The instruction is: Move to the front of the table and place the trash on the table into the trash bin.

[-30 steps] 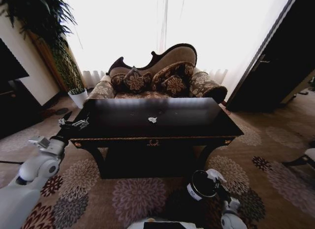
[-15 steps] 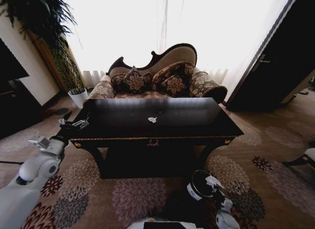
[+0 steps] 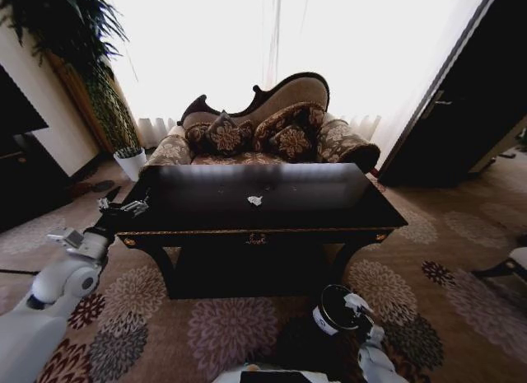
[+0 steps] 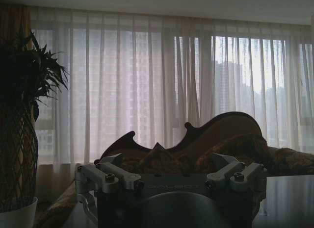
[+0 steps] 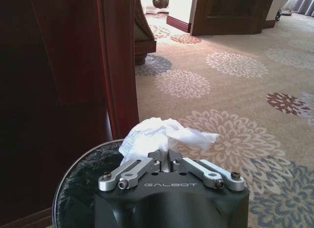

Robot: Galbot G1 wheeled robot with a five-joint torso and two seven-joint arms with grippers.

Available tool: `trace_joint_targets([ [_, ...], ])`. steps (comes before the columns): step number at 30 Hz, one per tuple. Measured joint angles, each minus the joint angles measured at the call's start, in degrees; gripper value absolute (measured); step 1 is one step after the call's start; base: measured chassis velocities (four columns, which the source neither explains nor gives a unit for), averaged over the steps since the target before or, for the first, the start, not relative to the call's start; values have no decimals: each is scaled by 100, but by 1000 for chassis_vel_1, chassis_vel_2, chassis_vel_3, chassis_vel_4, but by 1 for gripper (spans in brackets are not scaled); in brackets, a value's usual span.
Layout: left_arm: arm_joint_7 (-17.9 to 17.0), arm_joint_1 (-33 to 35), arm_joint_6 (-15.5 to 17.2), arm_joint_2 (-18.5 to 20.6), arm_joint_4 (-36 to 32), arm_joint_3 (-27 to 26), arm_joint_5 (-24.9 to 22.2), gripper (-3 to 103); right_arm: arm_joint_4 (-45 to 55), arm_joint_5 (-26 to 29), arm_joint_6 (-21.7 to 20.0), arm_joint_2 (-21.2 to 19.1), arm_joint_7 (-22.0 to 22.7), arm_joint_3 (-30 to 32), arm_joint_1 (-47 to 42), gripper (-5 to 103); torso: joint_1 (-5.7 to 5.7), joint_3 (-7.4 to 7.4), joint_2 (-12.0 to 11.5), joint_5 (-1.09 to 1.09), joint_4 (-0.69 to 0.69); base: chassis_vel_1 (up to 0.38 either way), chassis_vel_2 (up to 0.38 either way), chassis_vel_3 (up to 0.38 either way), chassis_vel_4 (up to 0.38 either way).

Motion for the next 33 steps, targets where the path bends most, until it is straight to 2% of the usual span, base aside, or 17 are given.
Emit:
trace_joint_targets([
  [3, 0, 0, 0, 0, 0, 0, 0, 100, 3, 0, 0, 0, 9, -5, 3, 10, 0, 0, 0, 0, 0, 0, 0, 0, 0],
  [4, 0, 0, 0, 0, 0, 0, 0, 100, 6, 0, 0, 0, 13, -7, 0, 21, 0, 0, 0, 0, 0, 0, 0, 0, 0],
  [5, 0, 0, 0, 0, 0, 0, 0, 100, 12, -2, 0, 0, 16, -10, -6, 21, 0, 0, 0, 0, 0, 0, 0, 0, 0],
  [6, 0, 0, 0, 0, 0, 0, 0, 100, 23, -3, -1, 3, 19, -12, -24, 32, 0, 0, 0, 0, 0, 0, 0, 0, 0],
  [9, 0, 0, 0, 0, 0, 0, 0, 100, 29, -3, -4, 17, 25, -10, -48, 32, 0, 0, 0, 0, 0, 0, 0, 0, 0],
  [10, 0, 0, 0, 0, 0, 0, 0, 100, 30, -6, -4, 23, 26, -9, -59, 42, 0, 0, 0, 0, 0, 0, 0, 0, 0],
  [12, 0, 0, 0, 0, 0, 0, 0, 100, 43, -12, -4, 28, 26, -8, -79, 42, 0, 0, 0, 0, 0, 0, 0, 0, 0],
  [13, 0, 0, 0, 0, 0, 0, 0, 100, 54, -13, -4, 31, 26, -8, -87, 53, 0, 0, 0, 0, 0, 0, 0, 0, 0],
  [14, 0, 0, 0, 0, 0, 0, 0, 100, 71, -14, -4, 34, 27, -8, -91, 59, 0, 0, 0, 0, -1, 0, 0, 0, 0],
  [18, 0, 0, 0, 0, 0, 0, 0, 100, 140, -15, -11, 40, 34, -11, -101, 59, 0, 0, 0, 0, 0, 0, 0, 0, 0],
  [19, 0, 0, 0, 0, 0, 0, 0, 100, 158, -15, -15, 41, 36, -13, -106, 76, 0, 0, 0, 0, 0, 0, 0, 0, 0],
  [20, 0, 0, 0, 0, 0, 0, 0, 100, 175, -15, -18, 44, 38, -16, -112, 76, 0, 0, 0, 0, 0, 0, 0, 0, 0],
  [21, 0, 0, 0, 0, 0, 0, 0, 100, 218, -15, -23, 50, 42, -19, -133, 86, 0, 0, 0, 0, 0, 0, 0, 0, 0],
  [24, 0, 0, 0, 0, 0, 0, 0, 100, 296, -16, -31, 57, 47, -23, -180, 86, 0, 0, 0, 0, 0, 0, 0, 0, 0],
  [25, 0, 0, 0, 0, 0, 0, 0, 100, 337, -16, -35, 58, 51, -23, -201, 96, 0, 0, 0, 0, 0, 0, 0, 0, 0],
  [30, 0, 0, 0, 0, 0, 0, 0, 100, 664, 5, -69, 60, 84, -3, -385, 99, 0, 0, 0, 0, 1, 0, 0, 0, 0],
  [33, 0, 0, 0, 0, 0, 0, 0, 100, 1751, 248, -240, 61, 114, 134, -1110, 100, 0, 0, 0, 0, -1, 0, 0, 0, 0],
])
